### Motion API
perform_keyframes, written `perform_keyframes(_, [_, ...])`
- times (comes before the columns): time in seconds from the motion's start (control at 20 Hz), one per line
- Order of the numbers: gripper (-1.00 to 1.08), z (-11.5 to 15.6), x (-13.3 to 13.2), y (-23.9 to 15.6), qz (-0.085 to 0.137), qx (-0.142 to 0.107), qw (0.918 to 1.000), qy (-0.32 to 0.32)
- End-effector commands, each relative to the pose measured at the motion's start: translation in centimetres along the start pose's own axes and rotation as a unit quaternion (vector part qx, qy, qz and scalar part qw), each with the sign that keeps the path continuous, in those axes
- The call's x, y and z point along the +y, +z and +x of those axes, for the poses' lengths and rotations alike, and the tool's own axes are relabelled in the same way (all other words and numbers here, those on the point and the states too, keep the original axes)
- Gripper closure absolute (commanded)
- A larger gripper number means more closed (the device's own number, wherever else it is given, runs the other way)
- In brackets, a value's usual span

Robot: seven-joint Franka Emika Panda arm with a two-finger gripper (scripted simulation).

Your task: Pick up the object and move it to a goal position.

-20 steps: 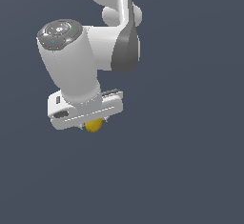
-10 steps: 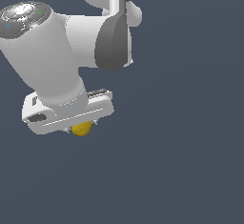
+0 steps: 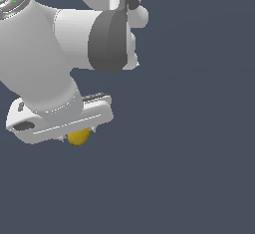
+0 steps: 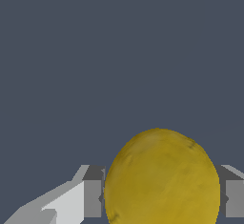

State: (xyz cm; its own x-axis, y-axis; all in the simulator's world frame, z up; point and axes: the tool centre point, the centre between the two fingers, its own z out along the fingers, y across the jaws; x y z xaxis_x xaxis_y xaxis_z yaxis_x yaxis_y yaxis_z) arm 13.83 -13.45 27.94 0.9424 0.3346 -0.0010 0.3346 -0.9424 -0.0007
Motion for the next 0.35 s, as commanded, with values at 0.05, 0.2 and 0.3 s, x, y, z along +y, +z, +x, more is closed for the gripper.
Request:
perform_keyframes(0.05, [1.08,0.17,0.26,-0.30,0.000,0.001,1.0000,0.000])
perform_keyframes(0.2, [1.08,0.23,0.35,-0.38,0.000,0.001,1.0000,0.000])
perform_keyframes(0.3, [1.08,0.24,0.37,-0.39,0.000,0.001,1.0000,0.000])
